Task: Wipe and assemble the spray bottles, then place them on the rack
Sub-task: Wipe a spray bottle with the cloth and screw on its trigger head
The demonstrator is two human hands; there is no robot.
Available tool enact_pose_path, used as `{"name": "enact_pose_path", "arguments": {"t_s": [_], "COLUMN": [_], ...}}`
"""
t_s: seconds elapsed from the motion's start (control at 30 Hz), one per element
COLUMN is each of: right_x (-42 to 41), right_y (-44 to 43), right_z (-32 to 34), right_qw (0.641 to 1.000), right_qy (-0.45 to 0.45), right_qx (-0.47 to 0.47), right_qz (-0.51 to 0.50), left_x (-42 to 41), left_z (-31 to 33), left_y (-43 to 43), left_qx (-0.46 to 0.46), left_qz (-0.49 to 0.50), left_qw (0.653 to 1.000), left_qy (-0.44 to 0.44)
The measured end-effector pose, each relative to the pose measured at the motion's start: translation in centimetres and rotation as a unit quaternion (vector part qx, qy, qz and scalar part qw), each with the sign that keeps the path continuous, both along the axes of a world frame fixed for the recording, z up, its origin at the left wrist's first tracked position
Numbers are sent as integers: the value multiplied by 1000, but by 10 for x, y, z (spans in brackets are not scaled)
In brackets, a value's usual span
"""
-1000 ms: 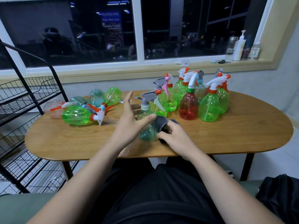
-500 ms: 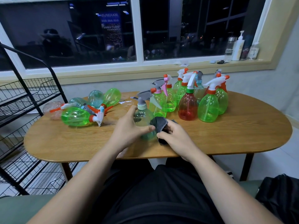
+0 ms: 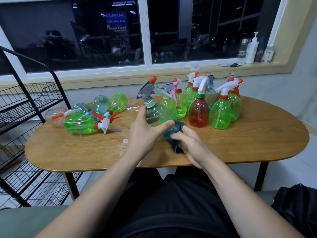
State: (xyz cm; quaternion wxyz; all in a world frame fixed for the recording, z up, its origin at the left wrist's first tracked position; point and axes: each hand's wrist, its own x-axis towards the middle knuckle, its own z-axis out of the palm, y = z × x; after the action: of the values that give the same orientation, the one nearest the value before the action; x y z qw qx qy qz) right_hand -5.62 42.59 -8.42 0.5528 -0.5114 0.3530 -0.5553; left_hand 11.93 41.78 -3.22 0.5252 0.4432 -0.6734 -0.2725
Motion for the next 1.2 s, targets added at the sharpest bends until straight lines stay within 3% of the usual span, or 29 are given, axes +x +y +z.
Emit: {"name": "enact_pose_path", "arguments": {"t_s": [0.13, 0.37, 0.77, 1.2], "right_x": [1, -2, 1, -1], "right_y": [2, 6, 13, 7], "right_z": [-1, 4, 15, 7], "right_qw": [999, 999, 996, 999], "right_qy": [8, -27, -69, -29], "right_qx": [2, 31, 30, 26], "right_qz": [40, 20, 48, 14], "left_x": [-11, -2, -23, 16], "left_z": [7, 10, 12, 6], "left_y": [-2, -16, -7, -62], "left_qx": [-16, -23, -38, -21], "left_qz": [10, 67, 29, 92], "left_qw": [1000, 997, 998, 990], "left_qy": [11, -37, -38, -102]}}
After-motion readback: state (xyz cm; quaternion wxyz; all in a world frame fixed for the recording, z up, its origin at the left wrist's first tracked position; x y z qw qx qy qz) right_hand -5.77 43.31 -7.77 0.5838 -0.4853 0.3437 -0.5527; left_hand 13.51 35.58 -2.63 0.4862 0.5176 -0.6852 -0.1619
